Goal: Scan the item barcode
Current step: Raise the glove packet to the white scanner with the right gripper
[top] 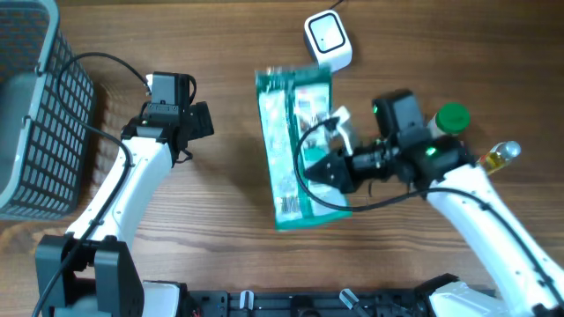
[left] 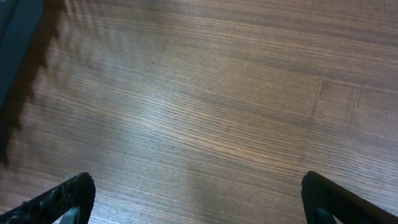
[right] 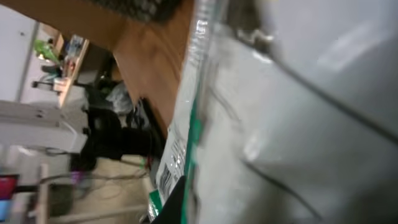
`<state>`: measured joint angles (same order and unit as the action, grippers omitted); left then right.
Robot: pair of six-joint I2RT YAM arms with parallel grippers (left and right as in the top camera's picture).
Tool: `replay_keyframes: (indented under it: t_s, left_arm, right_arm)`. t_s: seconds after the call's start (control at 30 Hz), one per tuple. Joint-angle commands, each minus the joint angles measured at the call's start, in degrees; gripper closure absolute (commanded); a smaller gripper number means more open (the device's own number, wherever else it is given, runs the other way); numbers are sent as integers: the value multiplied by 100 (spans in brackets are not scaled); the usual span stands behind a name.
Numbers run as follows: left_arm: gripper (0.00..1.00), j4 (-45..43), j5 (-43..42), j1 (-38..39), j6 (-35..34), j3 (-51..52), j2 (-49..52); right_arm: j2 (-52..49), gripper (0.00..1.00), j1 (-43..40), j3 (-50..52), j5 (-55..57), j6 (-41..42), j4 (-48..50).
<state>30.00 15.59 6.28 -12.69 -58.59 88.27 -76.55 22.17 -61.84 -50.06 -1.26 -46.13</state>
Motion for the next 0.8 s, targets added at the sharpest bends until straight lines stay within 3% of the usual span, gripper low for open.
replay_keyframes:
  t_s: [0.0,0.13,0.17,0.23,0.4,0.77]
  left_arm:
    - [0,0,-13,-20,31,-52,-9]
    - [0,0,-13,-20,28,-52,-9]
    - [0,0,-13,-20,31,-52,-9]
    - [0,0,-13,-20,31,-52,-9]
    - [0,0,-13,-20,31,-52,-9]
    - [0,0,-13,-20,31,-52,-9]
  right_arm:
    - [-205,96,-28,-2385,1508,-1740,-2055]
    - [-1222,96,28,-5110,2697,-2710,-4533]
    - [-1434,96,68,-5547,2680,-2522,-4601]
    - [-1799,96,129,-6059,2802,-2660,-4557]
    - [-2540,96,544,-6087,4299,-3816,-4190]
    - [-4385,96,1045,-6067,7224,-5451,-1788]
